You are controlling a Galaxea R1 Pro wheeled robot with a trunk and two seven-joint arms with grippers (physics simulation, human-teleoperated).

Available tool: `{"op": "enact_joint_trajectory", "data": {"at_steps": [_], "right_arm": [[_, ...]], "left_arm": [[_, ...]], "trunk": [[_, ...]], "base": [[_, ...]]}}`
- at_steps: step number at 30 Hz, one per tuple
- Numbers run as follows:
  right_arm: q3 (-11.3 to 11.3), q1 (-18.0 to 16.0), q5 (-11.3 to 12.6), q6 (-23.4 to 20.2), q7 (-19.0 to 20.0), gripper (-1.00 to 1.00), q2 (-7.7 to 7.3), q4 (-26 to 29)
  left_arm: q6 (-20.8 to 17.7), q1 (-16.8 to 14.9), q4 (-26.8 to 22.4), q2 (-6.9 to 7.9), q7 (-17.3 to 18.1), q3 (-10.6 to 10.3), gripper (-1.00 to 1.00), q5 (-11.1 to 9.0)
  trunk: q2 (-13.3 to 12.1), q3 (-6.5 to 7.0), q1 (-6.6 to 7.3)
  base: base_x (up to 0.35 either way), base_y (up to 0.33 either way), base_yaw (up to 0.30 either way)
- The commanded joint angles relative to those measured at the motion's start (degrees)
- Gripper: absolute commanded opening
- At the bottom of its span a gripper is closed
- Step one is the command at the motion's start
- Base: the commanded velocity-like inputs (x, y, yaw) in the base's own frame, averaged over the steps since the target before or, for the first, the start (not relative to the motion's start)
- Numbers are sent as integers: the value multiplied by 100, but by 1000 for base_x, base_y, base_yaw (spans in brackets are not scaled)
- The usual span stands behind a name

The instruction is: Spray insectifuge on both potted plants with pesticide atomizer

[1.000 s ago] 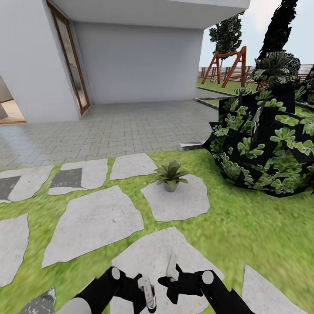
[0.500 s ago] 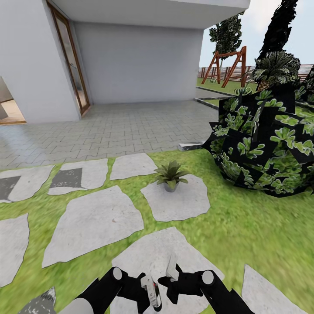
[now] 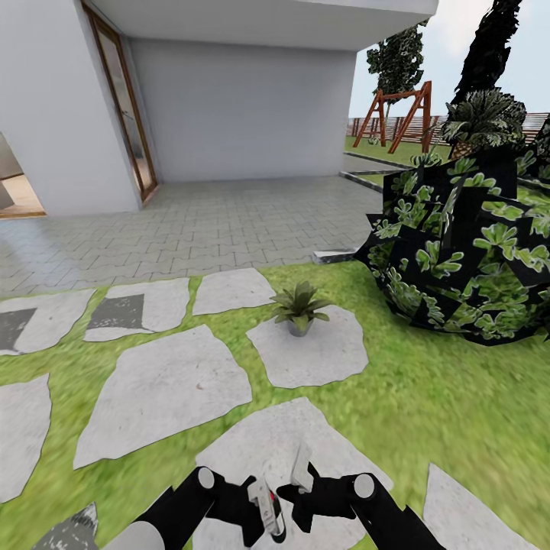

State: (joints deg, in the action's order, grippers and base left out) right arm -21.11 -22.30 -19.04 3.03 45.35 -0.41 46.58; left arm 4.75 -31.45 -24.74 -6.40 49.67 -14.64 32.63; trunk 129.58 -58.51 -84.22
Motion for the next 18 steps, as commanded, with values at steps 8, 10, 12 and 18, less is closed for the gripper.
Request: {"op": "enact_joint_trajectory", "data": {"at_steps": [8, 10, 12, 18], "right_arm": [[-8, -3, -64, 31, 0, -100, -3, 9], [-8, -3, -62, 31, 0, -100, -3, 9], [-8, -2, -64, 31, 0, -100, -3, 9], [-8, -3, -65, 31, 0, -100, -3, 8]], "left_arm": [[61, -2, -22, 6, 162, -17, -100, -187], [61, -2, -22, 7, 178, -18, -100, -193], [61, -2, -22, 8, 181, -20, -100, -195], [61, -2, -37, 8, 184, -21, -100, -201]], "trunk": [[2, -5, 1], [2, -5, 1], [2, -5, 1], [2, -5, 1]], "base": [[0, 0, 0], [0, 0, 0], [0, 0, 0], [0, 0, 0]]}}
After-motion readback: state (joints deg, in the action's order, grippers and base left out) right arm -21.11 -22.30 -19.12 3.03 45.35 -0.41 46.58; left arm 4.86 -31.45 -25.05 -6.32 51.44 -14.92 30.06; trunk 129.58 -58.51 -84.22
